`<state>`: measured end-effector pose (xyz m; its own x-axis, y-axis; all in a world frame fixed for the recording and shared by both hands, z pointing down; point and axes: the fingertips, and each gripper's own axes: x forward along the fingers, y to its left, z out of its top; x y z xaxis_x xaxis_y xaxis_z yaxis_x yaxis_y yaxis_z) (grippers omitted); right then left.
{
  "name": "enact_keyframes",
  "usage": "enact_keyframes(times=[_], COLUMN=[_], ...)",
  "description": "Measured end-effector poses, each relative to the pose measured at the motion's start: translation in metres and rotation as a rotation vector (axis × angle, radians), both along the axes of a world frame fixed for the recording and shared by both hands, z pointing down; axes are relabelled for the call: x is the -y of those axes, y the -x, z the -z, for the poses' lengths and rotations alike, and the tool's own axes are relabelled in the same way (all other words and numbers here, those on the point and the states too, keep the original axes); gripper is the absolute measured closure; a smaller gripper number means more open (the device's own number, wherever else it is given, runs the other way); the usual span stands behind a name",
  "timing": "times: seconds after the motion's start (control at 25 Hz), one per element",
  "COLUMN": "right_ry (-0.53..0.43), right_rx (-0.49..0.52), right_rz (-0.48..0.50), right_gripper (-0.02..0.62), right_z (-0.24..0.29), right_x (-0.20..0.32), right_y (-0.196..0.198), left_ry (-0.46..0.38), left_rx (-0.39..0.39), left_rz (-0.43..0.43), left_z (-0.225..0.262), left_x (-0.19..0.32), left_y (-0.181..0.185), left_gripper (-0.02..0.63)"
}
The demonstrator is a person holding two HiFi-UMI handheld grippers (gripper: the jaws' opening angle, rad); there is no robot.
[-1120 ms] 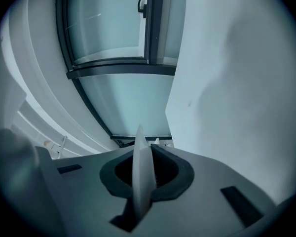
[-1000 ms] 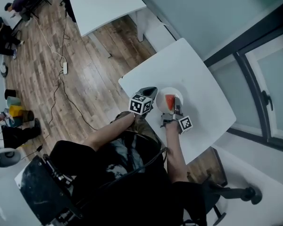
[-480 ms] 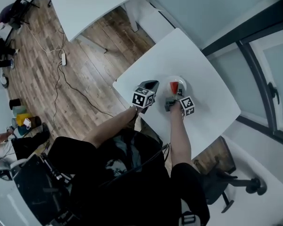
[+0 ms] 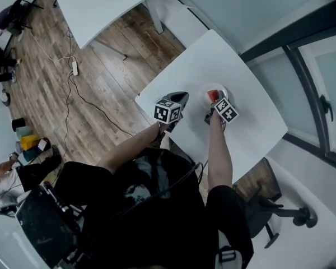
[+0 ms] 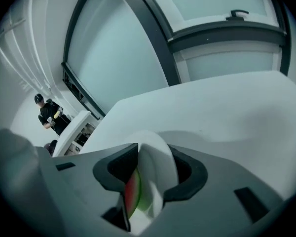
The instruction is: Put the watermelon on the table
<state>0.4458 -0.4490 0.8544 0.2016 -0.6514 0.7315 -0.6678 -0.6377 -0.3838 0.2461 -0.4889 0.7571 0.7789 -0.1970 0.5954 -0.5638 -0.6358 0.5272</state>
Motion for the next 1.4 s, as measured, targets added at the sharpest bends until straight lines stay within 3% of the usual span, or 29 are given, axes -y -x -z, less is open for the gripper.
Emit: enact_keyframes(times=[0.12,0.24,0.28,0.4,0.48,0.6,0.76,0.92,1.04,1.2,1.4], right_ry=[0.063,0.136,0.178,0.307,0.264,0.093,-0.092,-0.176,-0.216,-0.214,-0.202], right_rx=[-0.124,-0.102,-0.131,-0.341,-0.410,-0.456,-0.491,-0.542,-0.558,-0.549,-0.539], right_rz=[0.047,0.016,0.044,0.258,0.312,0.347,0.352,0.264,0.226,0.182,0.165], right_gripper=[0.439,0.412,0.399,0.399,0.399,0.400,0.434,0.563,0.568,0.568,0.568], right_z=[0.008,-0.002,-0.006,-0.005,0.010,0.053,0.125,0.185,0.212,0.215,0.213], right_x=[-0.001,-0.013,-0.018,-0.028,-0.032,-0.041,-0.066,-0.098,-0.117,-0.141,-0.146], right_y=[-0.004,-0.006,-0.007,-0.005,-0.002,0.018,0.054,0.072,0.086,0.095,0.094], left_ry=[0.035,0.082,0.086,0.064,0.028,-0.064,-0.295,-0.440,-0.481,-0.434,-0.520], left_rx=[0.002,0.005,0.005,0.007,0.004,0.009,0.034,0.002,-0.038,-0.058,-0.035], left_rz=[-0.022,0.012,0.018,0.005,-0.020,-0.087,-0.184,-0.236,-0.296,-0.331,-0.315], left_z=[-0.004,-0.010,-0.010,-0.008,-0.001,0.013,0.041,0.076,0.094,0.095,0.109], left_x=[-0.006,-0.008,-0.010,-0.014,-0.015,-0.023,-0.028,-0.032,-0.047,-0.068,-0.058], left_y=[0.006,0.018,0.020,0.020,0.017,0.014,0.011,0.005,0.004,0.004,0.004], left_gripper=[0.600,0.600,0.600,0.600,0.600,0.600,0.600,0.600,0.601,0.600,0.600])
